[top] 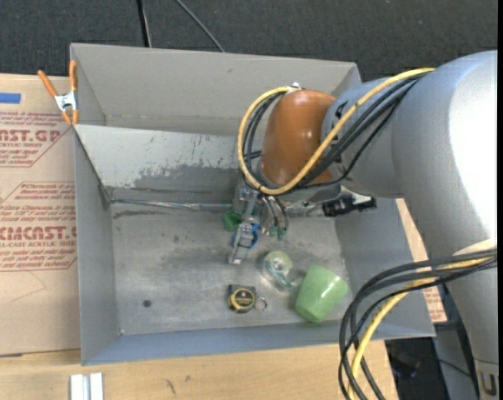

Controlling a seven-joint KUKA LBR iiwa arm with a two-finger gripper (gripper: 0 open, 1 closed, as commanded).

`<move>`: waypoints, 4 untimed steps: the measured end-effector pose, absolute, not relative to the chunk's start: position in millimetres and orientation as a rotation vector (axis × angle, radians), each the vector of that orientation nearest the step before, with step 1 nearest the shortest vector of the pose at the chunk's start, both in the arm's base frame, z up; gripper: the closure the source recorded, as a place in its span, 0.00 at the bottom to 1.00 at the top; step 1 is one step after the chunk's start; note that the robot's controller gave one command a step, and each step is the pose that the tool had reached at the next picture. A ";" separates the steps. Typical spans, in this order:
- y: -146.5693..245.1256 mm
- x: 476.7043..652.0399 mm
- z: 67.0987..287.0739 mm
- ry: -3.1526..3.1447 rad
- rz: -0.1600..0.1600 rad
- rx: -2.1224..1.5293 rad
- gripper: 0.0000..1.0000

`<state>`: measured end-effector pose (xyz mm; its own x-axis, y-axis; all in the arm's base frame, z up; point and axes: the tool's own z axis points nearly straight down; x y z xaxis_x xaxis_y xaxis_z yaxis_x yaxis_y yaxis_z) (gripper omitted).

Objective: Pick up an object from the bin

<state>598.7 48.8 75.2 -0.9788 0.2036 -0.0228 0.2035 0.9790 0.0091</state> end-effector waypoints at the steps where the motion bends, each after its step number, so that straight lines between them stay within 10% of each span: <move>1: 50.6 602.0 78.5 3.114 0.007 0.318 0.00; 2: 49.6 600.5 77.6 3.121 0.003 0.320 1.00; 4: 51.2 602.1 111.1 3.122 0.003 0.318 1.00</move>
Offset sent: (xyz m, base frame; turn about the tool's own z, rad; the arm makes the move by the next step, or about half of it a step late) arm 0.0000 0.0000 0.0000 -0.0001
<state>602.1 51.2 111.1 -0.9794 0.2018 -0.0036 0.2018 0.9794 0.0026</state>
